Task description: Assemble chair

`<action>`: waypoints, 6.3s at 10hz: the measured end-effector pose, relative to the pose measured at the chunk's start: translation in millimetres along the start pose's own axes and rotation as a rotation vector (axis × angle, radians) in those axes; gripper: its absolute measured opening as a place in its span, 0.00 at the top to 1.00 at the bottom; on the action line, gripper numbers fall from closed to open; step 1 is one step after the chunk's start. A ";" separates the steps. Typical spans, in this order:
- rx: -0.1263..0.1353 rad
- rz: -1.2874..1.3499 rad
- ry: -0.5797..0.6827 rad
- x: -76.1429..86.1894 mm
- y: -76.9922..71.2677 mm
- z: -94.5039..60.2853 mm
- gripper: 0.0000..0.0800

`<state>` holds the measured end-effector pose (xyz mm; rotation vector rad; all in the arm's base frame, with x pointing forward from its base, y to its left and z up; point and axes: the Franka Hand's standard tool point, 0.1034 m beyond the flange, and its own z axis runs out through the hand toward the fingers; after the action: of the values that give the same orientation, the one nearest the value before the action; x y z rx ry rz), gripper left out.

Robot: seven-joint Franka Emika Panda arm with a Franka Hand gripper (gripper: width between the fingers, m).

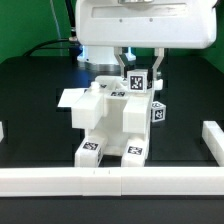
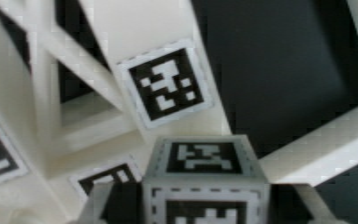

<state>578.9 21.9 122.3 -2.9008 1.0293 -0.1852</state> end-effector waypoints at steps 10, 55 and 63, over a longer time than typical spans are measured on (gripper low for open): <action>0.010 -0.204 -0.004 -1.4 -1.3 0.6 0.19; -0.013 -0.963 0.008 3.4 3.5 4.8 0.19; -0.023 -1.142 0.005 3.4 5.0 5.3 0.64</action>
Offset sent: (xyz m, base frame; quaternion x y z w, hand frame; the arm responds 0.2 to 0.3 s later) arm 0.0000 0.0000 0.0000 0.0000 0.0000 0.0650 0.9979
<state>579.1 16.0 116.8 -3.0901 -0.7213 -0.2058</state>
